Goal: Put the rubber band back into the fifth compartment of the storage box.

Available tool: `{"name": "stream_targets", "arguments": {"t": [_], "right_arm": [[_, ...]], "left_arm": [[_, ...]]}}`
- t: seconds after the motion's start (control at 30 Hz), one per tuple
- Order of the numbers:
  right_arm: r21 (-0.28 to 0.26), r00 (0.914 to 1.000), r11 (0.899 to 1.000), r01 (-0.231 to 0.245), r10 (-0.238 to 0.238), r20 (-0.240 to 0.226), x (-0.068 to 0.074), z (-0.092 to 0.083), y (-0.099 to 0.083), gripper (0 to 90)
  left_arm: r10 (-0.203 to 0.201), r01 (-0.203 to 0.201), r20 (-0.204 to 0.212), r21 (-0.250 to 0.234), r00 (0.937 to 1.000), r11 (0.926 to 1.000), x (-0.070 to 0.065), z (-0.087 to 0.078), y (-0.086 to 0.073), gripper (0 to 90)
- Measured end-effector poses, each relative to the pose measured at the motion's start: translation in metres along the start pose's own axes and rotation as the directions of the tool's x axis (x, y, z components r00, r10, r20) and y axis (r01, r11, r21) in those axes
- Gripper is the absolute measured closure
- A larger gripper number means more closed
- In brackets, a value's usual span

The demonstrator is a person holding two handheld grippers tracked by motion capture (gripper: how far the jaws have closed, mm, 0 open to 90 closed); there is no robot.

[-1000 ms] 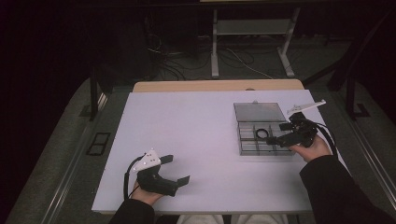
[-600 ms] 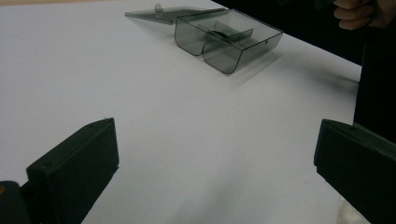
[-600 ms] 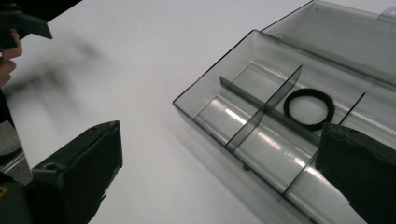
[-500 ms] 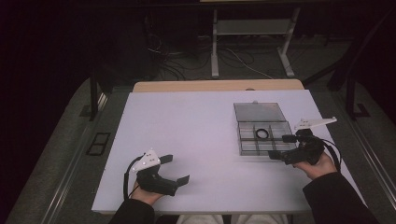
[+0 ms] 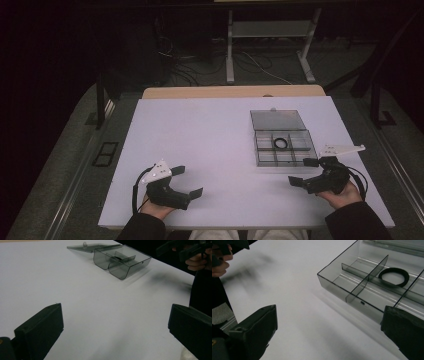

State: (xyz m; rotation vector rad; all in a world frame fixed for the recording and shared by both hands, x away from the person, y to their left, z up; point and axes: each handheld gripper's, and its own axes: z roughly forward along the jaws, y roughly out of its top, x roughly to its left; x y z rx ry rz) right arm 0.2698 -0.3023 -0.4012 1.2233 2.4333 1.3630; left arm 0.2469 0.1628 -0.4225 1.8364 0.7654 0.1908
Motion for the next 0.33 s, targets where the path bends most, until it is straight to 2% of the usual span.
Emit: {"name": "stream_targets", "arguments": {"t": [0.33], "right_arm": [[0.011,1.0000,1.000,-0.009,0.009,-0.001,0.004,0.005,-0.023,0.4]], "left_arm": [[0.000,0.000,0.002,0.004,1.0000,1.0000,0.000,0.000,0.000,0.0]]}}
